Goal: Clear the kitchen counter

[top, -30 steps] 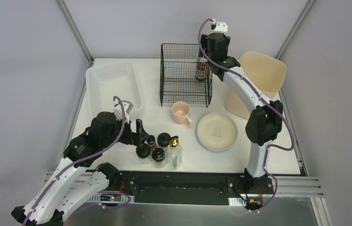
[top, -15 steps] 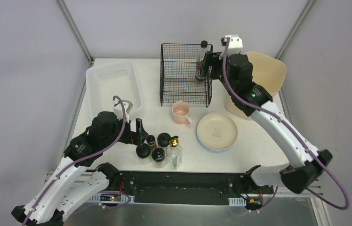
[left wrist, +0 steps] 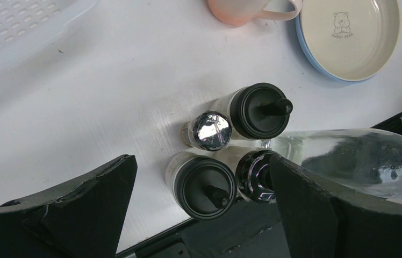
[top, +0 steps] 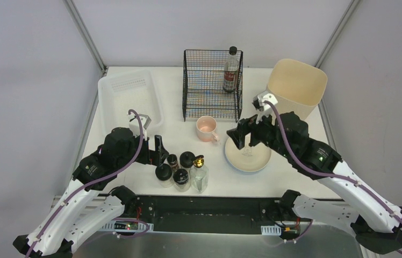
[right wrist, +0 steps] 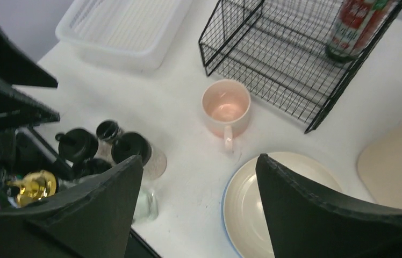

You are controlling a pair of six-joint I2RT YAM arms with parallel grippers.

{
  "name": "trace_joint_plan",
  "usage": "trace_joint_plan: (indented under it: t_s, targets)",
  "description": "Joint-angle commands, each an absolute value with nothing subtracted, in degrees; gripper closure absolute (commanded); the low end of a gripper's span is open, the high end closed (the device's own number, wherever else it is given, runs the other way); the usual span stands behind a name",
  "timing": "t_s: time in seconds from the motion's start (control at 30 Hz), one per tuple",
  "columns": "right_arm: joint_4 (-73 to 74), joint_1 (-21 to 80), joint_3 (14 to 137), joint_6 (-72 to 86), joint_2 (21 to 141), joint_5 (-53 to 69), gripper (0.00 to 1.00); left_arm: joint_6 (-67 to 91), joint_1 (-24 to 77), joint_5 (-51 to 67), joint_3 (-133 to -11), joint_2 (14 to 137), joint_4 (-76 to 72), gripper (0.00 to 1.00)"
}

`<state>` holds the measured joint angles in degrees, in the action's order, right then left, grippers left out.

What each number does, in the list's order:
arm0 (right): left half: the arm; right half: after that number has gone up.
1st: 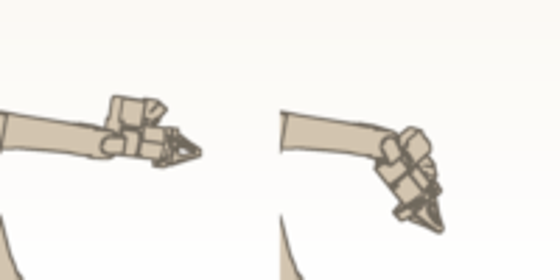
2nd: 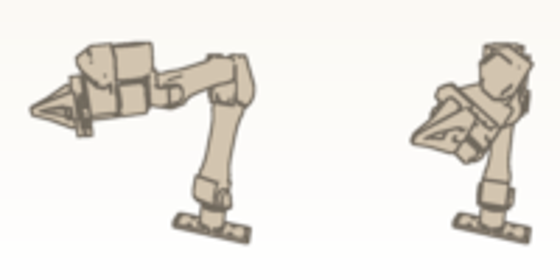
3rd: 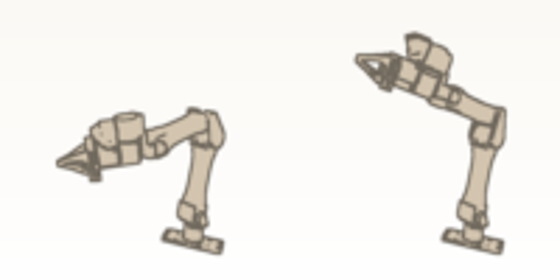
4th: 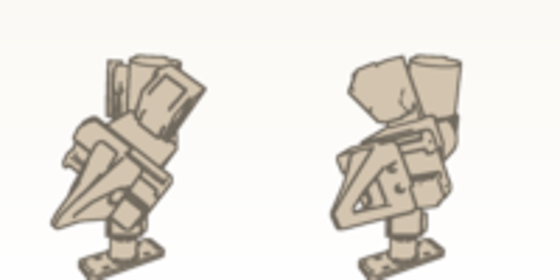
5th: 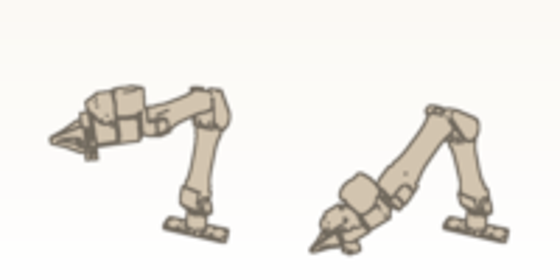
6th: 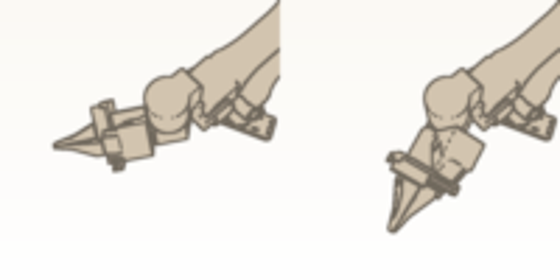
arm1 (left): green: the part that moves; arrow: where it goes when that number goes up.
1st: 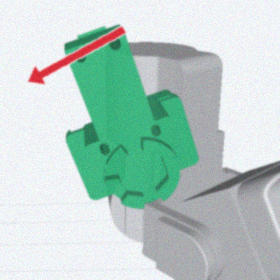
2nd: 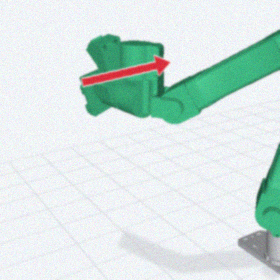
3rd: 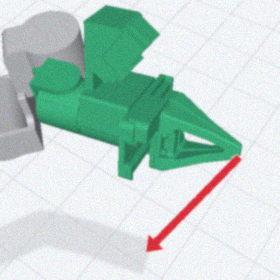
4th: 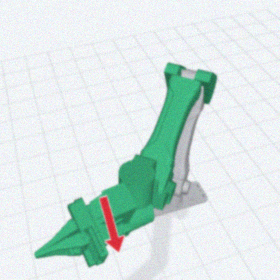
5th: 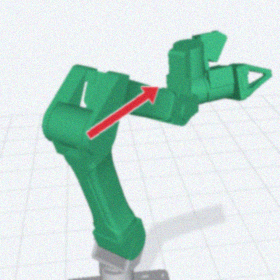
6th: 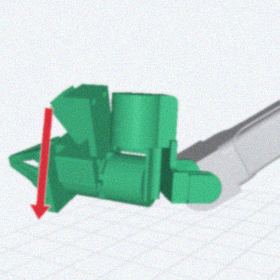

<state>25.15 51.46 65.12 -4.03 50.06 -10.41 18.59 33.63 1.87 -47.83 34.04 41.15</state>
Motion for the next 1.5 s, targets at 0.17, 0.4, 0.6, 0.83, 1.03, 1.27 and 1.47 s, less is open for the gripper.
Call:
trace_joint_plan:
  t_s: [0.17, 0.4, 0.6, 0.83, 1.03, 1.27, 1.47]
  targets:
    - [29.6, 58.7, 56.4, -6.0, 44.6, 5.1, 0.1, 18.4, 33.0, 0.4, -47.6, 33.6, 41.4, 0.0]
    - [20.9, 67.7, 51.6, -7.9, 46.5, 2.5, 0.11, 18.4, 33.0, 0.6, -47.6, 34.0, 41.4, 0.0]
    - [14.0, 72.1, 49.7, -9.9, 49.5, 0.5, 0.11, 18.3, 33.0, 1.1, -47.6, 34.2, 41.4, 0.0]
    - [5.6, 74.6, 48.3, -11.6, 52.3, -3.4, 0.11, 18.3, 33.0, 1.3, -47.7, 34.4, 41.4, 0.0]
    - [0.6, 75.5, 47.7, -12.6, 54.8, -5.0, 0.11, 18.0, 33.0, 1.4, -47.7, 34.8, 41.4, 0.0]
    - [-3.2, 76.2, 47.5, -13.0, 56.8, -5.7, 0.15, 18.0, 33.0, 1.6, -47.7, 35.1, 41.4, 0.0]
    - [-3.0, 76.3, 47.7, -13.3, 57.5, -5.7, 0.28, 18.0, 33.0, 1.8, -47.7, 35.3, 41.4, 0.0]
